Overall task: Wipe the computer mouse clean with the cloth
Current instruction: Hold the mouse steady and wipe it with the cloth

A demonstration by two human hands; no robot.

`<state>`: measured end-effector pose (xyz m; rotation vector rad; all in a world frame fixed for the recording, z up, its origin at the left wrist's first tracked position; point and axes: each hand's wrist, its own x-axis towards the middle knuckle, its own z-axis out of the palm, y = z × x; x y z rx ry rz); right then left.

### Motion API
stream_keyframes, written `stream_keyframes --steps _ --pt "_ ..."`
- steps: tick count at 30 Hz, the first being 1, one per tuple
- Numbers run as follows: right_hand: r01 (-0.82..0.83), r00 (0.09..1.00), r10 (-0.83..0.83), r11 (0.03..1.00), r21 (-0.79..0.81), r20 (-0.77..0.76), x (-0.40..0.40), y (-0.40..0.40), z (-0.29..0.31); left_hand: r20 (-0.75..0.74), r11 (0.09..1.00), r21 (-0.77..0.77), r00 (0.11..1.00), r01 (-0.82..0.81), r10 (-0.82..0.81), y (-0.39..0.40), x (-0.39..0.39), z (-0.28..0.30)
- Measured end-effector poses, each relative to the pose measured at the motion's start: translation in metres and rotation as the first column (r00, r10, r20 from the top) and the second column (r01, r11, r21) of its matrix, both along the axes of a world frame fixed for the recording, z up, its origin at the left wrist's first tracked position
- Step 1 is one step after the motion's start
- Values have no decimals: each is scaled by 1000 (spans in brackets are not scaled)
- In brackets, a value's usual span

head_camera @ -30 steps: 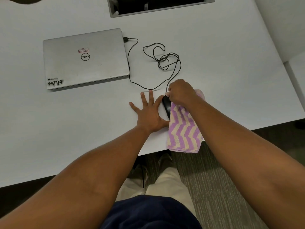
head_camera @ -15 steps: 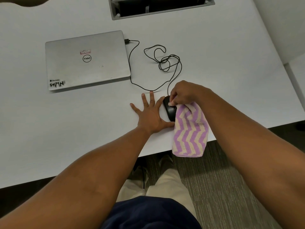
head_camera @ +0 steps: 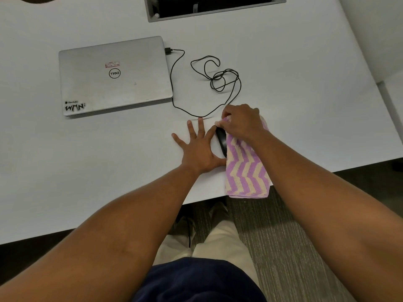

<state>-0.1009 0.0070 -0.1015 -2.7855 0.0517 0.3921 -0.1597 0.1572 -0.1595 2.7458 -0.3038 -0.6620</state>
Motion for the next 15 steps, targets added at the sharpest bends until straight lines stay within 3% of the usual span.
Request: stream_keyframes --steps 3,15 --pt "-60 997 63 996 -65 38 -8 -1 -6 2 1000 -14 1000 -6 6 0 0 0" --pt "-211 975 215 975 72 -59 -15 2 -4 4 999 -39 1000 -9 9 1 0 0"
